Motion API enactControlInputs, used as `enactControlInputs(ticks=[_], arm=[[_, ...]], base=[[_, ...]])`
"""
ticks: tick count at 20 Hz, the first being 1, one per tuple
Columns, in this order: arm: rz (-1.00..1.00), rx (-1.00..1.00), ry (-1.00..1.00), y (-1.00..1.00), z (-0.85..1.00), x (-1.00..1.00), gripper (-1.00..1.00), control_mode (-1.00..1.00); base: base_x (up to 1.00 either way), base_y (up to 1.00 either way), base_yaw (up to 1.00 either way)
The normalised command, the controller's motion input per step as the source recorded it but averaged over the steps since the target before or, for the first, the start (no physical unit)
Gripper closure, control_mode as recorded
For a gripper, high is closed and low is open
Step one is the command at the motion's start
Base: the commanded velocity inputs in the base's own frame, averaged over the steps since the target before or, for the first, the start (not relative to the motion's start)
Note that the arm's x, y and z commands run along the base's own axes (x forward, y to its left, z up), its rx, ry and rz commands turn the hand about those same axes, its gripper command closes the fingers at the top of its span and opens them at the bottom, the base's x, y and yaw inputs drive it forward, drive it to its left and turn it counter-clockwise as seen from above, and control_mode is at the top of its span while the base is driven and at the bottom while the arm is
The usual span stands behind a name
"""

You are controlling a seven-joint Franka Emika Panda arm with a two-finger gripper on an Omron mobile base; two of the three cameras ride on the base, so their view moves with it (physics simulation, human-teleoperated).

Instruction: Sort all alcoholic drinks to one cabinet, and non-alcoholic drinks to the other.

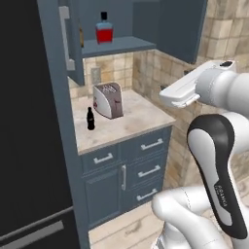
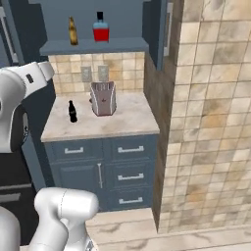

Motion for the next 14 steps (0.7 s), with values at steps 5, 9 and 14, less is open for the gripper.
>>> enactControlInputs(ticks=[5, 9, 14], arm=[[0.00, 0.00, 0.00, 0.00, 0.00, 0.00, -1.00, 1.00], [0.00, 0.00, 0.00, 0.00, 0.00, 0.00, -1.00, 1.00], [0.00, 0.00, 0.00, 0.00, 0.00, 0.00, -1.00, 1.00]], base=[[0.68, -0.17, 0.27], [0.59, -0.27, 0.22], [0.48, -0.35, 0.17]])
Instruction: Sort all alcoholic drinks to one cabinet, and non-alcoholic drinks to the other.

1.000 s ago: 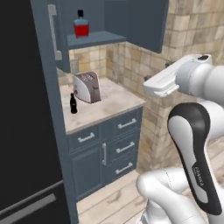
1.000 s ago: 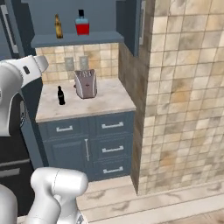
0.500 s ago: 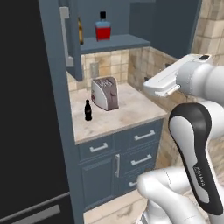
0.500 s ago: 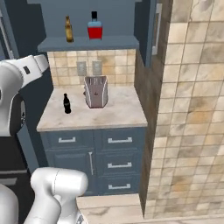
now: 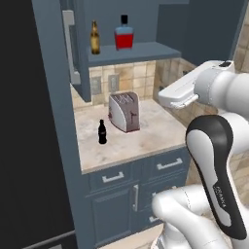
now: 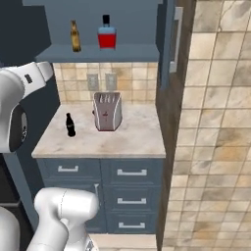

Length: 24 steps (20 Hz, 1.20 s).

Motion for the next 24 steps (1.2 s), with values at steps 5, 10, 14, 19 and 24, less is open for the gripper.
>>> enactControlInputs(ticks=[5, 10, 14, 19, 24], arm=[[0.00, 0.00, 0.00, 0.00, 0.00, 0.00, -1.00, 1.00], [0.00, 0.00, 0.00, 0.00, 0.00, 0.00, -1.00, 1.00], [0.00, 0.00, 0.00, 0.00, 0.00, 0.00, -1.00, 1.00], [0.00, 0.00, 0.00, 0.00, 0.00, 0.00, -1.00, 1.00], [0.00, 0.00, 0.00, 0.00, 0.00, 0.00, -1.00, 1.00]], base=[[0.41, -0.34, 0.12], [0.47, -0.25, 0.09], [0.55, -0.21, 0.04], [0.60, -0.22, 0.02], [0.62, -0.26, 0.00]])
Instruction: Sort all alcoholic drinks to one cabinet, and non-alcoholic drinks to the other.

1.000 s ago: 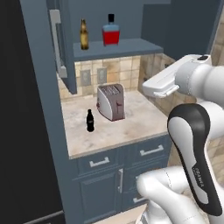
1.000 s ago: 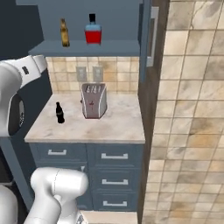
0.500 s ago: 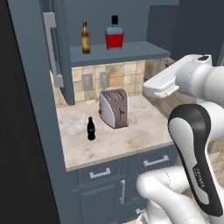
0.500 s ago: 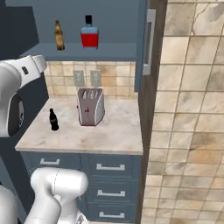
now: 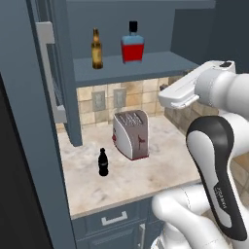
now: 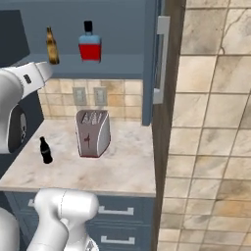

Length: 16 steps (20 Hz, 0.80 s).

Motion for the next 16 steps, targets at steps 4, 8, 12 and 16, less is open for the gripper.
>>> enactControlInputs(ticks=[4, 8, 12, 16], arm=[[0.00, 0.00, 0.00, 0.00, 0.00, 0.00, -1.00, 1.00], [0.00, 0.00, 0.00, 0.00, 0.00, 0.00, -1.00, 1.00], [0.00, 0.00, 0.00, 0.00, 0.00, 0.00, -1.00, 1.00], [0.00, 0.00, 0.00, 0.00, 0.00, 0.00, -1.00, 1.00]], base=[[0.61, -0.23, 0.01], [0.58, -0.22, 0.01], [0.53, -0.12, 0.01], [0.12, 0.00, 0.00]])
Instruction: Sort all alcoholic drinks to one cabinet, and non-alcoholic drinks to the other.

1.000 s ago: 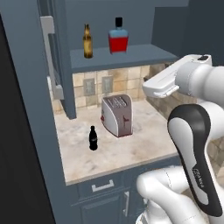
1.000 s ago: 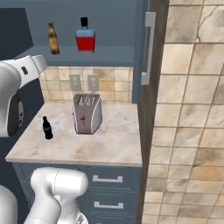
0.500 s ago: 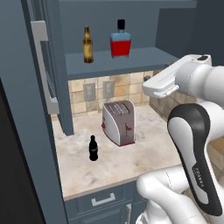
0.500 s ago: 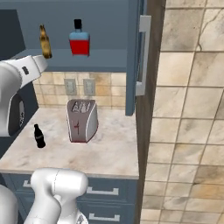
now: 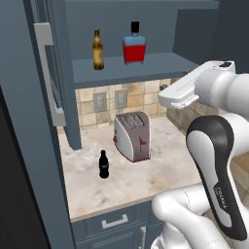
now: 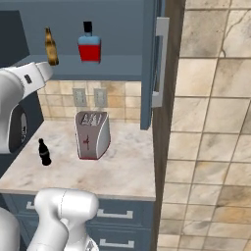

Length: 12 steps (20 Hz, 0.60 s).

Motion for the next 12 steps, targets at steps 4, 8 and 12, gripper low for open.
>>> enactControlInputs(ticks=[4, 8, 12], arm=[[0.00, 0.00, 0.00, 0.00, 0.00, 0.00, -1.00, 1.00], [0.00, 0.00, 0.02, 0.00, -0.06, 0.00, -1.00, -1.00], [0.01, 0.00, 0.08, 0.01, -0.36, 0.00, -1.00, -1.00]], base=[[0.00, 0.01, 0.00], [0.00, 0.00, 0.00], [0.00, 0.00, 0.00]])
